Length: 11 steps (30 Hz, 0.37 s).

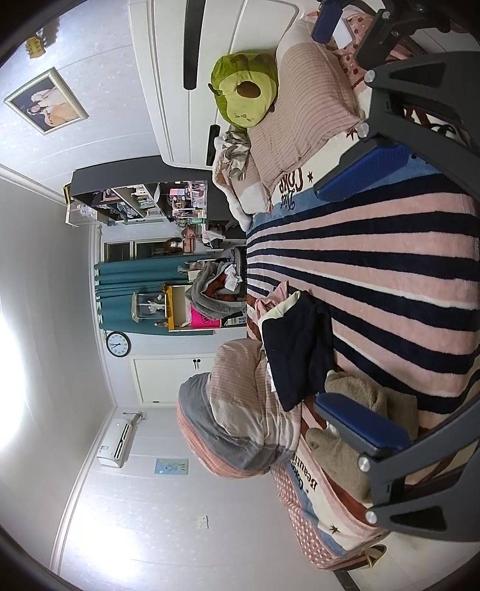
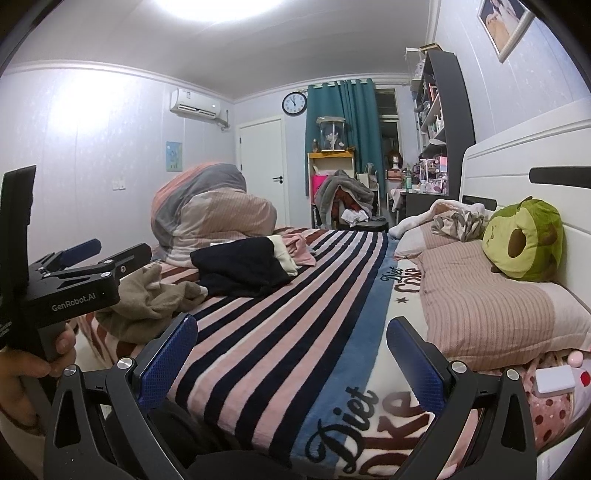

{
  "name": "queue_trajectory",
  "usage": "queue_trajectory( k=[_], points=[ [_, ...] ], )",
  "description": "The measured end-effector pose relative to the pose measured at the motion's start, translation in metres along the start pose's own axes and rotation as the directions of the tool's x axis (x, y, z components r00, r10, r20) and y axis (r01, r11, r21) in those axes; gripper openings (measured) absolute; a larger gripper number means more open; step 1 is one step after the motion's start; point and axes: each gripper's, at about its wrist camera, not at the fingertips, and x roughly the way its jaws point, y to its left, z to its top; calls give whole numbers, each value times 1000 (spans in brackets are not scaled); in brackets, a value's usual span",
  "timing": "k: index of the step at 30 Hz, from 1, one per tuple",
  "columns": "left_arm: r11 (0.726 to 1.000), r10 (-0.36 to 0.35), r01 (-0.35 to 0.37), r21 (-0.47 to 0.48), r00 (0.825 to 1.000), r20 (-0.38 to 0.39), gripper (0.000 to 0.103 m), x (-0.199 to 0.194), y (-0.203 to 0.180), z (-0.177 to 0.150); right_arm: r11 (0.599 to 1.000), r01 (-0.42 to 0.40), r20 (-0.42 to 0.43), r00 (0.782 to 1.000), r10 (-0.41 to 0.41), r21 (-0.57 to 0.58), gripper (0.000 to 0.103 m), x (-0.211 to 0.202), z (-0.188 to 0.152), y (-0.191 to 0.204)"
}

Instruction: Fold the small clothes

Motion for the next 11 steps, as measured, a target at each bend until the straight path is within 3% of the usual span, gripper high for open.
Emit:
queue_trajectory(
  k=[11],
  points=[
    [1000, 3, -3, 0, 1000, 1, 102, 2, 3, -1, 1000, 1, 1, 1000, -1, 1, 102, 0, -1, 2]
  ],
)
